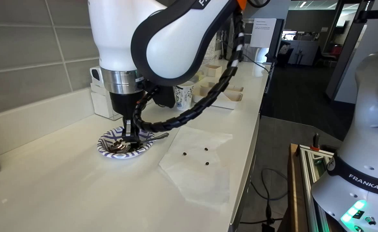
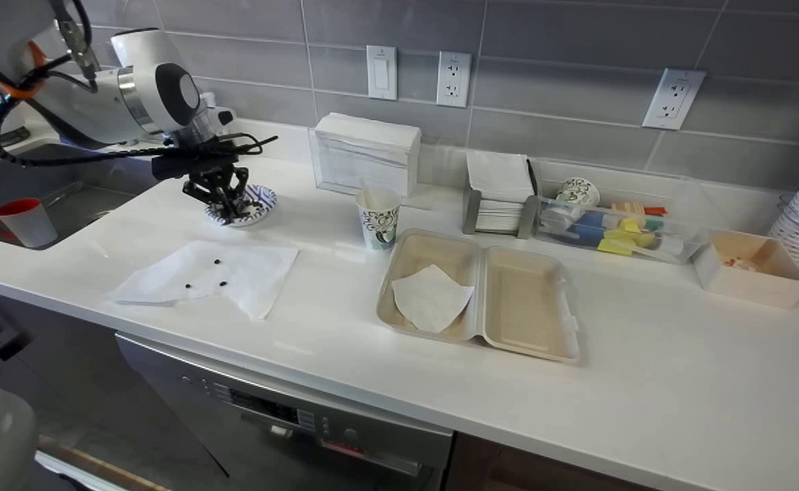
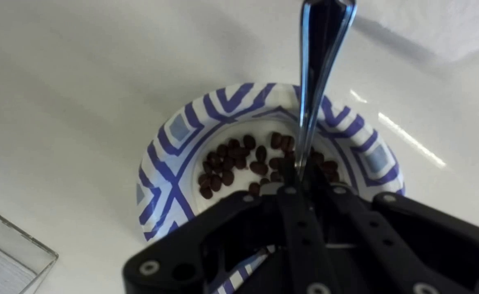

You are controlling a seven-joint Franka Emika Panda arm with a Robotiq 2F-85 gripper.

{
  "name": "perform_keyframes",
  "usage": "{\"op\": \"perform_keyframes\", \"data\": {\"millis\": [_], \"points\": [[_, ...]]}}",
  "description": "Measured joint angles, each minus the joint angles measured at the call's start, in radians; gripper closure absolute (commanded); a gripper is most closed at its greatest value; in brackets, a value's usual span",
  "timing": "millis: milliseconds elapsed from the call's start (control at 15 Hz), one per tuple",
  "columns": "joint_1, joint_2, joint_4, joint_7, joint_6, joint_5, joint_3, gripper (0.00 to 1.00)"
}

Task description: Use the spoon to scoop up contents in the bowl and put them on the tissue

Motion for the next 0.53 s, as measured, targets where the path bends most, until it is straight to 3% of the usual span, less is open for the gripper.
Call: {"op": "perform_keyframes", "data": {"millis": [533], "points": [[-0.021,-0.052,-0.026,-0.123,0.023,0.169,0.001,0.98]]}}
